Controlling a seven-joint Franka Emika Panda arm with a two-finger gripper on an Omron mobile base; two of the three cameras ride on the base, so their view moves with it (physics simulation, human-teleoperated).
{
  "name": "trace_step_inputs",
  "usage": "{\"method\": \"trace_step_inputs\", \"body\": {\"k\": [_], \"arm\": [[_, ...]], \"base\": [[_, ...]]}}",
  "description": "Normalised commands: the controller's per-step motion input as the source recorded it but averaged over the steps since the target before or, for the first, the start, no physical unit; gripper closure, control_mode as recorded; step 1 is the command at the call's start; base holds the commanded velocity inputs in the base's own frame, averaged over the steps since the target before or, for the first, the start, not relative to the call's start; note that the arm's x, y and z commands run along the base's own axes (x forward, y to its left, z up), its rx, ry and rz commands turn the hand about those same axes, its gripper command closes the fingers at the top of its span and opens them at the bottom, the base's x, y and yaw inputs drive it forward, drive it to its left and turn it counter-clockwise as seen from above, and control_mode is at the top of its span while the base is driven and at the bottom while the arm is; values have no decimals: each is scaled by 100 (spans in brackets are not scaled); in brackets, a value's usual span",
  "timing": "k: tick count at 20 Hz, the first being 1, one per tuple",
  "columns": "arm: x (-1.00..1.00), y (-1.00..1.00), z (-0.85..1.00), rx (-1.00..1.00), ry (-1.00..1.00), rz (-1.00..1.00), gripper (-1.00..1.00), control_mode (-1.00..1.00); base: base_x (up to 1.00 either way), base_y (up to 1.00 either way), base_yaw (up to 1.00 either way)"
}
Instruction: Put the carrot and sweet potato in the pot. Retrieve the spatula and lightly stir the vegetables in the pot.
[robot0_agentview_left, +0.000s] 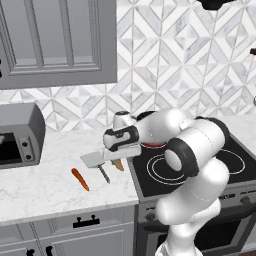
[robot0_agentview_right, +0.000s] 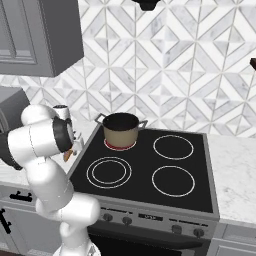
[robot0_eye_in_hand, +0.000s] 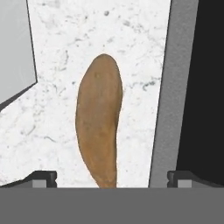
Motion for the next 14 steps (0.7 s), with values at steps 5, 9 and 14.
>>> {"method": "trace_step_inputs", "body": {"k": [5,9,14], "arm": [[20,5,-26,0,2,0,-100,-100],[14,12,-32,0,2,0,-100,-100],[11,11,-28,0,2,0,100,-100]], "base": [[0,0,0],[0,0,0],[0,0,0]]}}
